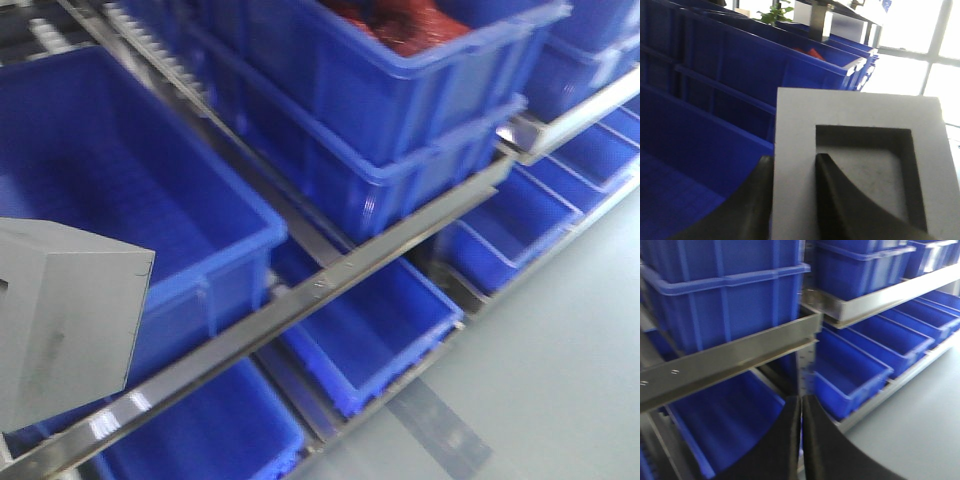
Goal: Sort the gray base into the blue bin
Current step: 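Turn the base to face the rack of open blue bins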
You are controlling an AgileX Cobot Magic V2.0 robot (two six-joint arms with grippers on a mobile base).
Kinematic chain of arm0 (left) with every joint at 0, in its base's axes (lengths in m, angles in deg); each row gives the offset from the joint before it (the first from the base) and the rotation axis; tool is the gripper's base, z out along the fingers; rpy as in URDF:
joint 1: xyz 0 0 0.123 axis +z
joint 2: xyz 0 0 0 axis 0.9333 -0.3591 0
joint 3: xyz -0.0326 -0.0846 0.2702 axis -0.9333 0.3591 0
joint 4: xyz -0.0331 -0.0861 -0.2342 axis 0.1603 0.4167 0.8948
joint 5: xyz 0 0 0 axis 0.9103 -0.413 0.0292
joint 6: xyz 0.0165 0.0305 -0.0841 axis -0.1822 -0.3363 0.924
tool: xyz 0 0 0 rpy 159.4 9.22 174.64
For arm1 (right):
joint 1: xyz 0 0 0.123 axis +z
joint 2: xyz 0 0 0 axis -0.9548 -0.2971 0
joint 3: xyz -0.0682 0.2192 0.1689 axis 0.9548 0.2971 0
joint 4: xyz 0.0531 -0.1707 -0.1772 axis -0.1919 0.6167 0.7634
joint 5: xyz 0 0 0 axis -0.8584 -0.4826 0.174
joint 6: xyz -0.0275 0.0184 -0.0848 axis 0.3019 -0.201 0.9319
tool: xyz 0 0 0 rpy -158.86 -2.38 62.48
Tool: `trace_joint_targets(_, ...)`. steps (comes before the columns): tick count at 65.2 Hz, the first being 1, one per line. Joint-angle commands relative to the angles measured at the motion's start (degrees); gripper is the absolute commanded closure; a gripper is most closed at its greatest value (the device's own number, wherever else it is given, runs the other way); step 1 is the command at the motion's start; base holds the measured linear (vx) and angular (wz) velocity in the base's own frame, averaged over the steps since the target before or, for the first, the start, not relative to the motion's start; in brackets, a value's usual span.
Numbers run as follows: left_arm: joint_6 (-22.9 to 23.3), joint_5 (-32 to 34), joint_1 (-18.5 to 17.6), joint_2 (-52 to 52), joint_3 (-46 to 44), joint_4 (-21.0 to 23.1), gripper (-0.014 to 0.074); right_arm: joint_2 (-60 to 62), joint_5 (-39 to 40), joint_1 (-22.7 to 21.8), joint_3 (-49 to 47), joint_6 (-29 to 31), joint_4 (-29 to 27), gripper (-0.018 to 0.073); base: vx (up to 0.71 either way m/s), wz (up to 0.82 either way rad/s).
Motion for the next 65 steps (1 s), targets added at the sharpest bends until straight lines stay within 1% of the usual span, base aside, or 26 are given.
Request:
trace_joint_targets(1, 0.5, 6.1, -0.3, -0.4, -1.8, 0.4, 0.0559, 0.0, 4.3, 0.0, 0.1, 0.5, 0.4, 0.0564, 0.18, 0.68)
trace_joint_targets(34, 0.5, 6.1, -0.3, -0.4, -1.8, 0.4, 0.0559, 0.0, 4.3, 0.0, 0.1, 0.5, 0.4, 0.0564, 0.17, 0.66)
trace_joint_targets(65, 0.5, 6.1, -0.3, -0.4, -1.8, 0.4, 0.0559, 0.0, 4.3, 0.0, 0.1, 0.5, 0.4, 0.0564, 0.13, 0.49)
